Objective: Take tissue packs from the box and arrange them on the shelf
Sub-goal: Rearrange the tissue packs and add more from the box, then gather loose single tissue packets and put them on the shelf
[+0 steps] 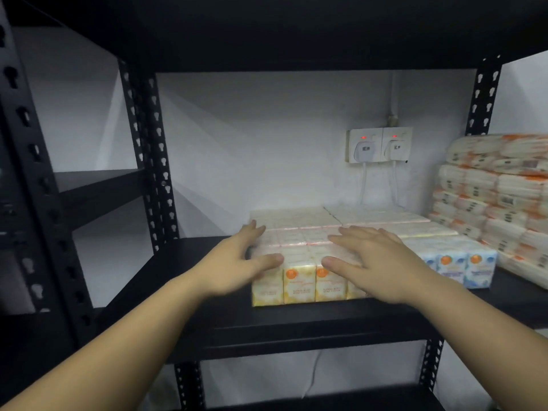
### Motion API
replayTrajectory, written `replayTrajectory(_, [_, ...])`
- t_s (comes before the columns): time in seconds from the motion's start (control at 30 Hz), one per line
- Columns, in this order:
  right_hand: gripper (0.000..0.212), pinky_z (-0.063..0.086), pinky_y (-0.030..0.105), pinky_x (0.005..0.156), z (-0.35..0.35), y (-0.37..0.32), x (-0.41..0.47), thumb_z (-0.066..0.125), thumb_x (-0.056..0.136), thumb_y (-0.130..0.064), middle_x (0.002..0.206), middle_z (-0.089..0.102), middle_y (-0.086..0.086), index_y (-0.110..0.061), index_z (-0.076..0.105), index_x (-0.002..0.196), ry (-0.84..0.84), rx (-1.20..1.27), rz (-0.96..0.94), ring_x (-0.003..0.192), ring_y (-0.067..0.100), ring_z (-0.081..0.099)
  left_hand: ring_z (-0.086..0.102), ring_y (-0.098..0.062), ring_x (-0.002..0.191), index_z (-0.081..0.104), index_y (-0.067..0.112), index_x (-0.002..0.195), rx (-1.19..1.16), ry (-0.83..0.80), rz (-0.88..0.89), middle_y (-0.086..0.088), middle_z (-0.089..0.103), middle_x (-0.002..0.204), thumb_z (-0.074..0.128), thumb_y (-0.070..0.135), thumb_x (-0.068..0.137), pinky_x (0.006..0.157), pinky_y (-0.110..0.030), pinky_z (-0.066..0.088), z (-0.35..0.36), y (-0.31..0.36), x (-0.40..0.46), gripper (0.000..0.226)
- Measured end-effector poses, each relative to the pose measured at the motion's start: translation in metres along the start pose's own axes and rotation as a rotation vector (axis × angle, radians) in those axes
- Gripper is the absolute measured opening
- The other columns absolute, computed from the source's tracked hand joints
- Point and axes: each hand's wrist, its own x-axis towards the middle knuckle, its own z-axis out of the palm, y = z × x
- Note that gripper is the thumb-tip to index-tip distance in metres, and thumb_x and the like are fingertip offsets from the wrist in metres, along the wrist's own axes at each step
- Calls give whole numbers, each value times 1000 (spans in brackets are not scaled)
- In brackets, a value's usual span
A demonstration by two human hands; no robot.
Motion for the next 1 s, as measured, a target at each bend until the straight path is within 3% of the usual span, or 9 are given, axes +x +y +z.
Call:
replayTrajectory(0.07, [100,4,41,128,9,-16,-13,8,75,-96,169,21,-16,-43,31,158,49,0,-24,156,6,13,5,-6,158,19,30,165,144,30,78,14,4,171,49,88,77,125,-31,11,7,8,-24,109])
replayTrajectory(0.17, [93,0,43,129,28,-36,-40,13,83,-91,171,14,-14,-41,24,161,118,-27,-34,158,7,5,-10,-6,157,10,24,166,302,82,158,7,-4,172,41,79,88,129,-33,-1,27,14,-59,100])
replayTrajectory(0.27, [93,-2,47,129,49,-49,-74,13,86,-88,173,1,-10,-38,17,164,154,-53,-21,158,8,-6,-16,-12,157,2,25,166,434,141,213,4,-15,171,43,71,95,129,-37,-3,51,6,-91,94])
replayTrajectory(0.4, [84,4,45,129,79,-63,-119,30,91,-80,172,10,-7,-36,23,163,201,-6,-22,158,12,5,-12,-15,159,9,24,166,505,203,274,2,-7,173,43,66,98,128,-35,-4,79,-6,-129,88])
replayTrajectory(0.5, [81,11,38,126,107,-71,-148,37,91,-76,169,24,-8,-35,30,161,141,30,1,155,13,18,16,-16,157,33,20,161,457,233,301,1,26,168,52,60,96,127,-32,5,99,-19,-157,79])
replayTrajectory(0.6, [79,19,35,123,142,-75,-175,41,93,-75,165,32,-7,-33,34,159,37,43,26,150,15,27,37,-17,144,48,16,152,393,212,287,0,46,154,61,54,93,115,-32,36,128,-38,-186,70])
replayTrajectory(0.67, [77,19,36,123,167,-77,-192,46,94,-72,165,33,-7,-32,34,160,-30,56,48,150,15,28,37,-14,140,48,17,151,353,174,231,2,47,151,62,53,93,106,-31,44,150,-53,-203,70])
replayTrajectory(1.0, [70,29,40,120,306,-67,-265,46,100,-66,164,37,-5,-28,39,158,-354,230,169,151,16,31,46,-22,132,46,14,154,241,-175,-52,0,51,145,64,50,95,108,-37,47,275,-157,-283,72])
